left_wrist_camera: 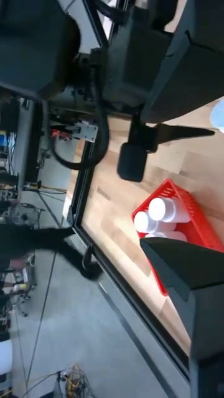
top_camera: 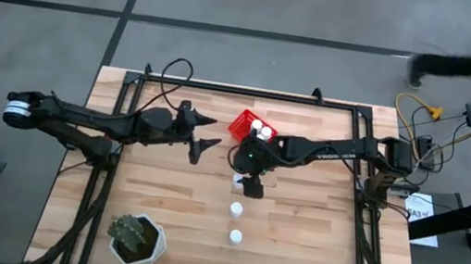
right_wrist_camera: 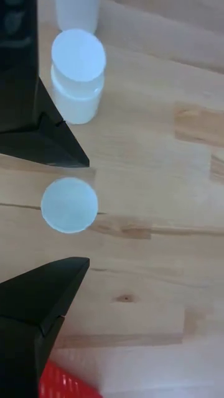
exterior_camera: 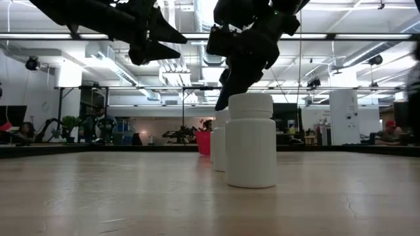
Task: Pick and place pill bottles into a basket
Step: Put the white pill bottle into the red bin
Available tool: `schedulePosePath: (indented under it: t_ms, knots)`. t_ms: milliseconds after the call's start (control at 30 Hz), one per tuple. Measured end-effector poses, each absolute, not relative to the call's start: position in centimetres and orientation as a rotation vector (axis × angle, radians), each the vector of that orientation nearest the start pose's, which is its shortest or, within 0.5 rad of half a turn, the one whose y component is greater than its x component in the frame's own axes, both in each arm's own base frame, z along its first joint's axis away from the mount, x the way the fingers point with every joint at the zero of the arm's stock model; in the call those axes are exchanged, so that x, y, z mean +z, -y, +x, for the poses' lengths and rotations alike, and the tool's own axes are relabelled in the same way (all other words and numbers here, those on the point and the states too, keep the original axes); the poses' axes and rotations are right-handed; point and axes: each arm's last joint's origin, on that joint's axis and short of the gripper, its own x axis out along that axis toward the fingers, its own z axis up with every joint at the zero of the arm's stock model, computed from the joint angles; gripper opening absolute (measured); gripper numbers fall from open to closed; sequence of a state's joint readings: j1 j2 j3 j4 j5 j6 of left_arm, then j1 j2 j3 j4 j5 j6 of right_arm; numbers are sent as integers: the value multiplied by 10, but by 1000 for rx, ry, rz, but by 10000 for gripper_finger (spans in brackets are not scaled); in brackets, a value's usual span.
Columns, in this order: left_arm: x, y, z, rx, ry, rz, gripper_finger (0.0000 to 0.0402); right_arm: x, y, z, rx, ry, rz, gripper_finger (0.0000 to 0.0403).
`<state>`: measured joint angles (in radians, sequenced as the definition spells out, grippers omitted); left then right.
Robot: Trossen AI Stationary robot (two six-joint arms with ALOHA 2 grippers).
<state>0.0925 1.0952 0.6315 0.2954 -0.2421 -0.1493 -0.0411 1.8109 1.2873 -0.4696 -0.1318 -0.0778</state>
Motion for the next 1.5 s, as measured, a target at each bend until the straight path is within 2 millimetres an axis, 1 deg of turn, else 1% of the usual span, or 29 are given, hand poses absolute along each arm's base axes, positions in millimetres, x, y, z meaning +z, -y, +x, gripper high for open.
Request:
schedulePosePath:
  t_ms: [233, 333, 567, 767, 933, 1233, 1367, 1500]
  knots:
    - [279, -29, 226, 369, -81, -131, 297, 208, 12, 377, 114, -994, 29, 237]
    - [278, -28, 217, 370, -65, -132, 297, 208, 12, 377, 114, -993, 28, 237]
    - [256, -25, 190, 375, -34, -199, 297, 208, 12, 377, 116, -994, 24, 237]
    - [239, -23, 166, 367, 28, -202, 297, 208, 12, 377, 115, -994, 26, 237]
    - [221, -21, 151, 328, 42, -222, 297, 208, 12, 377, 114, -994, 29, 237]
    - [195, -14, 136, 129, 31, -266, 297, 208, 12, 377, 108, -993, 39, 237]
    - [184, -13, 133, 124, 5, -281, 297, 208, 12, 377, 101, -994, 52, 237]
    - [180, -13, 133, 125, -3, -275, 297, 208, 12, 377, 99, -995, 56, 237]
